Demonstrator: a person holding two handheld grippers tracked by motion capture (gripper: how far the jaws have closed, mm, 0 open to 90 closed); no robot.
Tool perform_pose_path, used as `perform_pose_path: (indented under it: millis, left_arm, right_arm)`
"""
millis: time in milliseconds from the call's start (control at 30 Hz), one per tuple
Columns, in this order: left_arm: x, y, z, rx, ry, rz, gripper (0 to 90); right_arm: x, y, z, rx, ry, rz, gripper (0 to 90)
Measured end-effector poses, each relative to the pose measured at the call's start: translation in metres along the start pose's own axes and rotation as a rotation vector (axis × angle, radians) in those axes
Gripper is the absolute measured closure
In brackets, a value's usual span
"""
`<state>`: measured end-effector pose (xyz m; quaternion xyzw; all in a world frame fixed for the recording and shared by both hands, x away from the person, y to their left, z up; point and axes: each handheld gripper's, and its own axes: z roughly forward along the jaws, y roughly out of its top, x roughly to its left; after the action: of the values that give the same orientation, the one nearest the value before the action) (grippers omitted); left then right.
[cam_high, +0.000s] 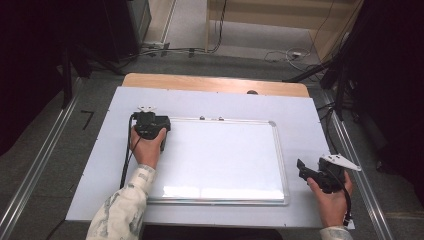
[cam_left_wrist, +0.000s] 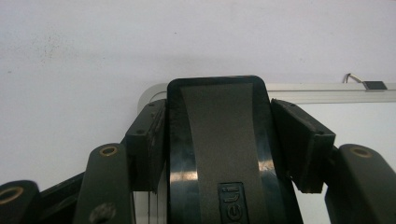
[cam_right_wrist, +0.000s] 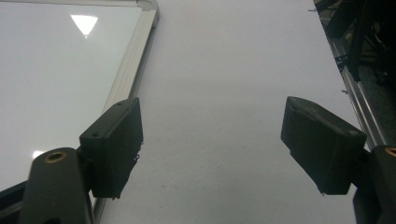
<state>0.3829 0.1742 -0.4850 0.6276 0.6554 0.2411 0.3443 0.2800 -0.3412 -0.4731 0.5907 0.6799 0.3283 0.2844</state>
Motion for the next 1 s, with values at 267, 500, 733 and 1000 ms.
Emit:
perform_pose_path:
  millis: [267,500,733,1000]
  left_arm:
    - [-0.006,-0.003,0.005,0.0,0.031,0.03,39.9]
    - [-0.007,-0.003,0.002,-0.008,0.024,0.023,38.5]
    - [-0.01,0.001,-0.012,-0.061,0.005,0.036,34.1]
    - [-0.007,-0.001,-0.046,-0.122,-0.055,0.059,30.8]
  right_arm:
    - [0.0,0.0,0.0,0.0,0.0,-0.001,19.3]
    - [0.0,0.0,0.0,0.0,-0.001,0.001,19.3]
    - [0.001,0.0,-0.001,0.0,-0.001,0.0,19.3]
    - [0.001,0.0,0.0,0.003,-0.002,-0.001,19.2]
